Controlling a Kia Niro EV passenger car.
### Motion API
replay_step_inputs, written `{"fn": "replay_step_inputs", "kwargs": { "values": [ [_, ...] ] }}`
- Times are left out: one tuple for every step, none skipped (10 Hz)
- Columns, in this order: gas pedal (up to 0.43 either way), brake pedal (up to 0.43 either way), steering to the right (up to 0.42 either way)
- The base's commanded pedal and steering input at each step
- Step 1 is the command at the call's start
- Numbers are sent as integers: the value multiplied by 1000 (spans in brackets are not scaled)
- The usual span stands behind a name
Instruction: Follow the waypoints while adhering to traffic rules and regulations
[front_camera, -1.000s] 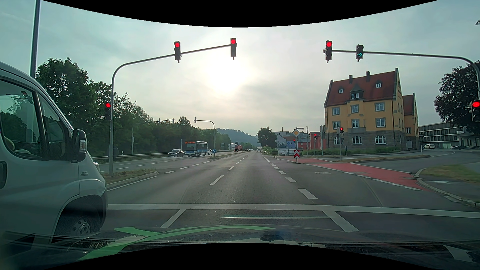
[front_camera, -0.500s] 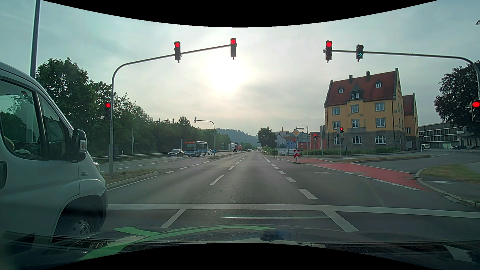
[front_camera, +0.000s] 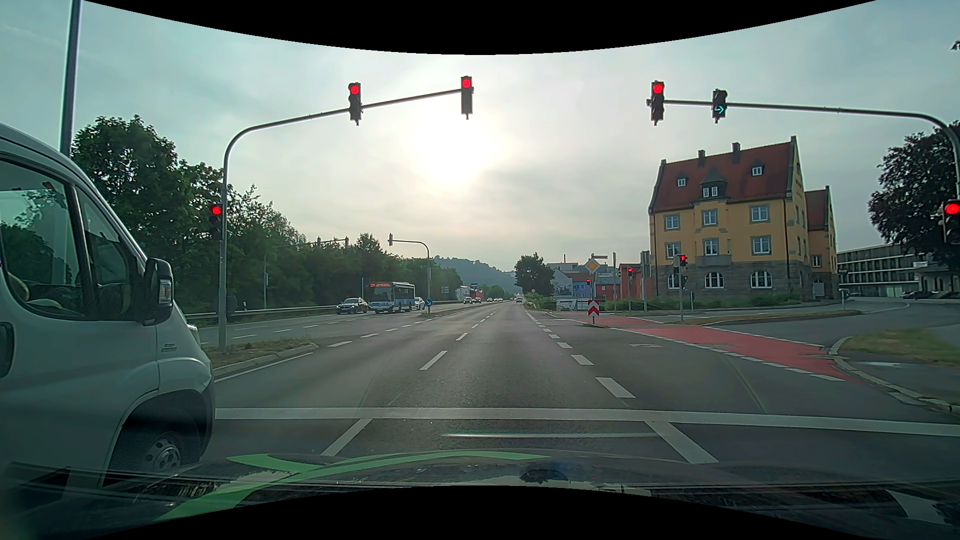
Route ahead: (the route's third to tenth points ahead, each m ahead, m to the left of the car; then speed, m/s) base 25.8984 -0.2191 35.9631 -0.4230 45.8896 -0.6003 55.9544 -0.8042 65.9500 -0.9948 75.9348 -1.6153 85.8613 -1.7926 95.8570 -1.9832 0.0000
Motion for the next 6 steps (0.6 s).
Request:
{"fn": "replay_step_inputs", "kwargs": {
  "values": [
    [0, 305, -14],
    [0, 305, -14],
    [0, 299, -14],
    [0, 305, -14],
    [0, 305, -14],
    [0, 305, -14]
  ]
}}
